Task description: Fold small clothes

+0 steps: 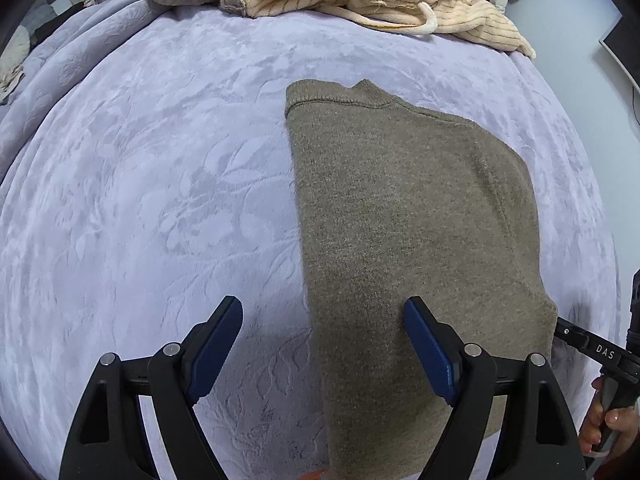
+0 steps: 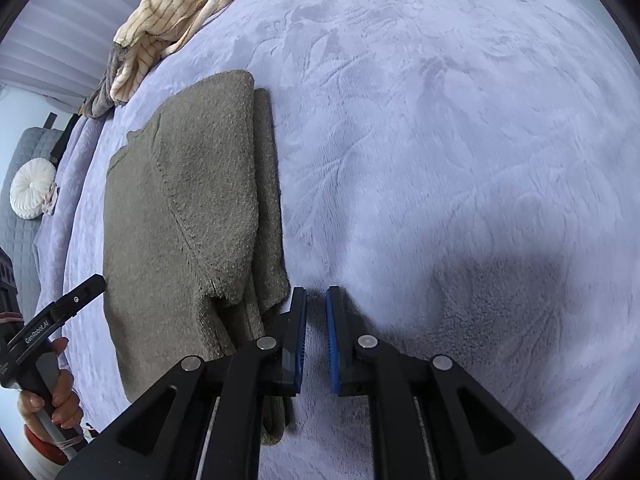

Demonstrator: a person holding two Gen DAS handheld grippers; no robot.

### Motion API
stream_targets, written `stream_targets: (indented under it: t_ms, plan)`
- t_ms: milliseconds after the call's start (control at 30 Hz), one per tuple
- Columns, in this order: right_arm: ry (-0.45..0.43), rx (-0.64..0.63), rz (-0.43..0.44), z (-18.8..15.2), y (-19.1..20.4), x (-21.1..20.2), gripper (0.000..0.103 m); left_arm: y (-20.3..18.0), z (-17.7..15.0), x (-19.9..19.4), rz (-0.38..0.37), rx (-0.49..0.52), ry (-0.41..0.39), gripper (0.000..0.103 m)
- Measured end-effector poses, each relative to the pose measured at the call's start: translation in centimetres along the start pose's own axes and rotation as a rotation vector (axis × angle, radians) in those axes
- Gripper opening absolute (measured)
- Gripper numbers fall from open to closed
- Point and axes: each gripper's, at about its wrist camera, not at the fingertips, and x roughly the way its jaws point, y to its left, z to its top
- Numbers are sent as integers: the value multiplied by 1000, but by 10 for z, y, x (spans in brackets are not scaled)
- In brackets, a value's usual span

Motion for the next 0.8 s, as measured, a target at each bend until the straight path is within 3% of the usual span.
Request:
stream_targets:
  t_ms: [67, 100, 300, 500, 800]
  plan:
    - [-2, 3, 7, -1, 0, 0, 24, 0, 0, 1, 4, -1, 2, 101]
    - [-2, 2, 10, -2, 1, -1, 29, 0, -1, -1, 7, -3, -6, 103]
    - [-6, -13, 17, -1, 7, -2, 42, -2, -1, -2, 26, 18, -7, 103]
    - [-7, -15, 19, 1, 8, -3, 42, 6, 0, 4, 41, 1, 5, 103]
    - [-8, -3, 36, 0, 1, -4, 42, 26, -7, 14, -85, -51, 78, 103]
